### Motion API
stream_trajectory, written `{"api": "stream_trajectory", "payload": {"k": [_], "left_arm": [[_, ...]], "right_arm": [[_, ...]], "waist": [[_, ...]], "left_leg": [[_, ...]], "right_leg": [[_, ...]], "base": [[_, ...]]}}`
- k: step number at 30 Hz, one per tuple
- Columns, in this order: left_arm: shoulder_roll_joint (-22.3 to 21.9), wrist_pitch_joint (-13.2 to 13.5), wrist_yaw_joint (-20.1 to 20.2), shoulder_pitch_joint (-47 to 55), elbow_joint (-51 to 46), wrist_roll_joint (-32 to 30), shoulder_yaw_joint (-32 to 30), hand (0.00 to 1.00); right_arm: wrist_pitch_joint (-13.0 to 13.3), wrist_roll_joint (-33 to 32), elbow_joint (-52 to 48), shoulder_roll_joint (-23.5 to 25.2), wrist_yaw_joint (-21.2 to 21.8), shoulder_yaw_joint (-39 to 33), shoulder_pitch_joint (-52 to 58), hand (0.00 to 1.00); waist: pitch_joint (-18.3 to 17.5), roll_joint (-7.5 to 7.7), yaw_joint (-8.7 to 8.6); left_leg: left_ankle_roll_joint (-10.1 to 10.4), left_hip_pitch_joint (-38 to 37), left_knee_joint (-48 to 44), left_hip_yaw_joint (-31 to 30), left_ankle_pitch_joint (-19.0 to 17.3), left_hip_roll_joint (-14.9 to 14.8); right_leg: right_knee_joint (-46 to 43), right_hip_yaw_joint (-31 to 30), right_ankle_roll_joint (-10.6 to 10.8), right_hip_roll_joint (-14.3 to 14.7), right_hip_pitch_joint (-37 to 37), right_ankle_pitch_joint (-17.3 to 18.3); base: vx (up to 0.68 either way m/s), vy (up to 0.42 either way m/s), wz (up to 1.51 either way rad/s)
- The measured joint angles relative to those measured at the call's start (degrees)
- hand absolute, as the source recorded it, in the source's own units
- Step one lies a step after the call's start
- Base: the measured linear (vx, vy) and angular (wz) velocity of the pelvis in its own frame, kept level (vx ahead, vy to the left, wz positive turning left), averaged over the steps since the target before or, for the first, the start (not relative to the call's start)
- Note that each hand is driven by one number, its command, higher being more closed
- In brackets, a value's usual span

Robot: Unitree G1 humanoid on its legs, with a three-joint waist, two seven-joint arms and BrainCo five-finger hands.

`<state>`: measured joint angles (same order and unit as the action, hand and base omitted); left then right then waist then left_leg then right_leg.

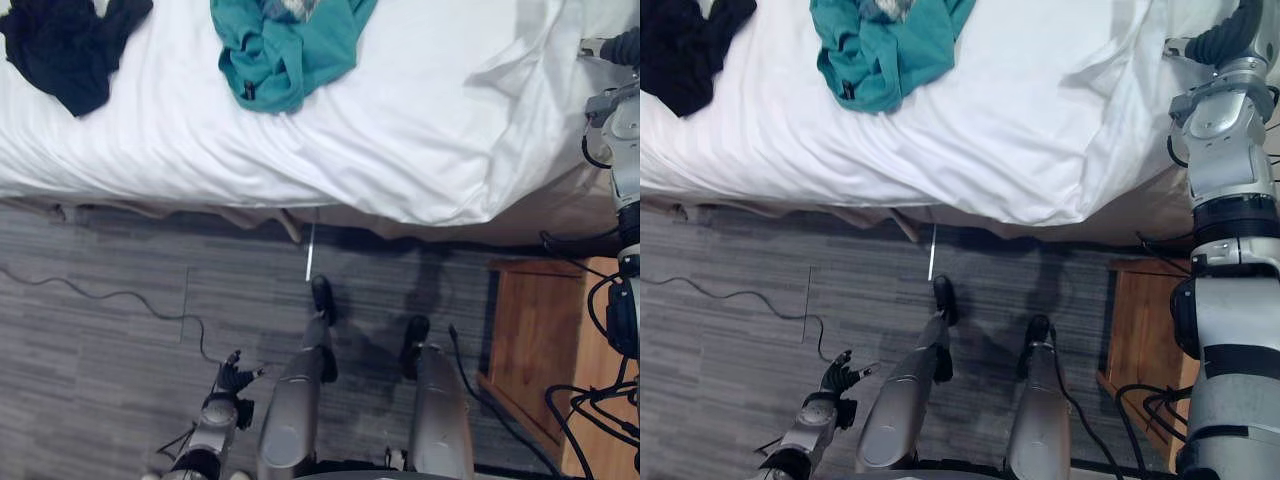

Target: Tidy the bed and pick cloth on bed and put in laundry

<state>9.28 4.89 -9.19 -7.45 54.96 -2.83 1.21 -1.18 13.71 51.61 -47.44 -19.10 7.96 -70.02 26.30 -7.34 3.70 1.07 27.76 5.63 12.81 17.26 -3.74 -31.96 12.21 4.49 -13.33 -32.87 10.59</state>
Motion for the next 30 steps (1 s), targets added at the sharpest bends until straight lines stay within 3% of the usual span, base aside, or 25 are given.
{"api": "stream_trajectory", "payload": {"k": [6,11,13,17,18,22,24,30], "left_arm": [[-0.81,0.00,0.00,-2.71,0.87,1.23,0.53,0.00],[-2.00,-0.07,0.19,-2.55,0.86,1.20,0.50,0.00],[-2.04,-0.08,0.27,-1.98,0.68,1.16,0.48,0.00],[-1.81,-0.13,0.55,0.84,-2.38,0.87,0.39,0.00],[-1.70,-0.16,0.84,1.61,-2.71,0.63,0.40,0.00],[-1.63,-0.97,2.11,3.99,-2.72,-0.13,0.43,0.00],[-1.68,-1.58,3.03,6.54,-2.66,-0.12,0.41,0.00],[-2.28,-2.42,3.81,8.98,-1.82,-0.10,-1.97,0.00]], "right_arm": [[1.06,-3.07,2.00,-1.00,0.78,0.03,-1.56,1.00],[1.09,-4.29,-0.84,-0.23,2.02,-0.33,3.77,1.00],[1.09,-4.74,-4.10,-0.17,2.77,-2.22,8.79,1.00],[1.37,-5.39,-10.44,1.74,3.14,-12.95,22.99,1.00],[1.66,-5.92,-10.43,2.60,3.25,-16.00,26.67,0.00],[2.79,-7.71,-11.53,6.39,4.59,-23.88,33.85,0.00],[2.73,-9.21,-9.32,9.39,4.89,-30.41,36.96,0.00],[1.65,-14.94,-6.25,14.98,5.06,-42.62,39.12,0.00]], "waist": [[1.48,-0.61,0.29],[1.54,-0.49,-0.73],[1.69,-0.17,-1.47],[1.64,0.89,-3.44],[1.44,1.47,-3.98],[-0.35,2.91,-4.41],[-3.78,3.84,-4.37],[-7.39,4.14,-4.30]], "left_leg": [[-0.51,2.66,-6.01,0.77,-1.61,-0.51],[-0.08,-1.45,-3.84,2.66,-1.73,-1.48],[0.11,-5.00,-2.44,2.94,-1.56,-1.43],[0.26,-11.57,-0.22,2.91,-1.52,-1.16],[0.25,-13.05,-0.19,2.91,-1.51,-1.01],[1.04,-16.41,-0.13,2.37,-2.18,-0.90],[1.37,-17.36,-0.15,1.36,-2.42,-0.97],[2.19,-20.93,-0.07,1.19,-3.06,-0.74]], "right_leg": [[-1.98,-0.77,-0.19,-0.78,-1.04,0.75],[-0.87,-1.15,-0.24,0.15,2.12,0.77],[0.31,-0.91,-0.18,0.29,5.52,0.73],[4.59,0.10,0.73,0.71,13.36,0.18],[5.78,0.27,0.93,0.72,15.46,0.06],[8.66,1.20,1.09,0.91,20.34,-0.01],[10.91,2.48,1.13,1.20,23.08,-0.04],[15.85,3.57,2.02,1.55,28.98,-0.83]], "base": [[-0.03,-0.042,0.00],[-0.03,-0.079,-0.10],[0.04,-0.065,-0.06],[0.06,-0.054,0.00],[0.09,-0.069,-0.03],[0.10,-0.083,0.04],[0.13,-0.091,0.20],[0.09,-0.047,0.06]]}}
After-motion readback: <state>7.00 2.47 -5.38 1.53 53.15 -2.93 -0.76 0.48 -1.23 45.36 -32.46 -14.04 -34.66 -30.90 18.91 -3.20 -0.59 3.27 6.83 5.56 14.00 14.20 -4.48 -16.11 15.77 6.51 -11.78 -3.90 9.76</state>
